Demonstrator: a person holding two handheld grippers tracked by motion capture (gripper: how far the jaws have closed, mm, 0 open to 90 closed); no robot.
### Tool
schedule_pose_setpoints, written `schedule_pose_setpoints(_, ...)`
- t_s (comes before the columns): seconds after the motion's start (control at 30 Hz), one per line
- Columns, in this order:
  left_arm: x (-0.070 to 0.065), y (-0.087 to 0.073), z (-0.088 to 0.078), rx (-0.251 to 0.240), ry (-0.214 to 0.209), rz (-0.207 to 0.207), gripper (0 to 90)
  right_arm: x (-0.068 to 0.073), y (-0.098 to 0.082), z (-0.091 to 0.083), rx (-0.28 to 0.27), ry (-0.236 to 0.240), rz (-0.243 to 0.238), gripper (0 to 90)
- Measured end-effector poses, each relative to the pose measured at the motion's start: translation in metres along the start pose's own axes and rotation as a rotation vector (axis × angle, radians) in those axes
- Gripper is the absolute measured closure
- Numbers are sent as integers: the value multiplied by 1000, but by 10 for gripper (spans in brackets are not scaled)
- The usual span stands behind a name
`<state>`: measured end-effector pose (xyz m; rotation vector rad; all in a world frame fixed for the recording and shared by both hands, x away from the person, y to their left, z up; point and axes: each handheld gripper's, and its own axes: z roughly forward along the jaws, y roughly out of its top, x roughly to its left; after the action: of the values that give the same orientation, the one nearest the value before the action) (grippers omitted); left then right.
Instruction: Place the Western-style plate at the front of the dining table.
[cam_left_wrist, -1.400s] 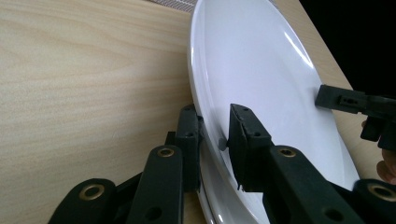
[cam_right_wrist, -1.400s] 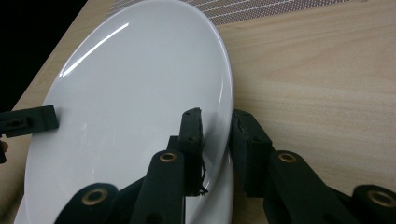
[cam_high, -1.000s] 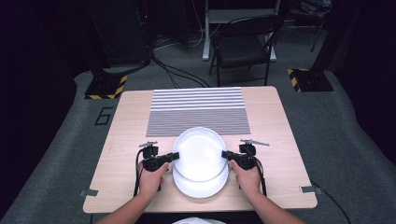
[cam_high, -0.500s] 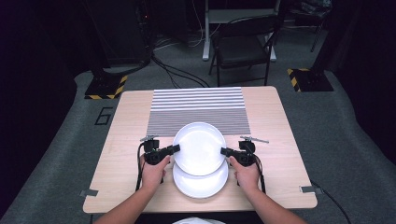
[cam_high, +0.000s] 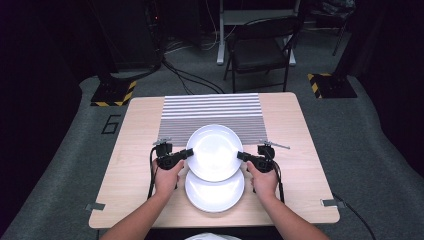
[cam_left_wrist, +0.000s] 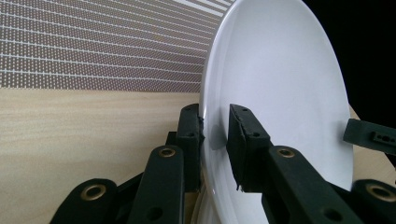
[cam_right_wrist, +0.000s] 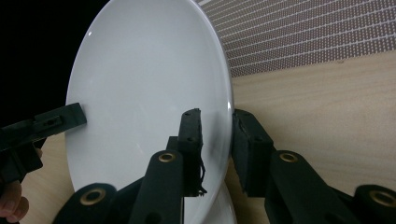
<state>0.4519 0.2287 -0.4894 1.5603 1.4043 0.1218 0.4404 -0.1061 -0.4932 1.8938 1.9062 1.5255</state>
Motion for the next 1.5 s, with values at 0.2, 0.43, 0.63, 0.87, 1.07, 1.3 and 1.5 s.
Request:
schedule_pose_setpoints(0.2,-1,9,2,-9,3,7,746,2,8,1,-14,-6,-12,748)
schedule_pose_setpoints(0.43,-2,20,3,-27,6,8,746,7,18,3,-28,-10,-23,753)
schedule_pose_setpoints(0.63,0,30,5,-37,4,-4,742,11,29,5,-47,-13,-31,765)
schedule_pose_setpoints(0.87,1,42,8,-49,4,-1,744,14,40,11,-58,-21,-45,775)
schedule_pose_setpoints(1.07,1,52,13,-61,-3,-8,746,15,51,15,-67,-33,-53,776)
schedule_pose_setpoints(1.3,5,66,17,-75,-1,11,747,17,64,22,-72,-43,-69,779)
schedule_pose_setpoints(1.5,10,75,25,-84,-3,2,749,16,73,31,-79,-46,-76,784)
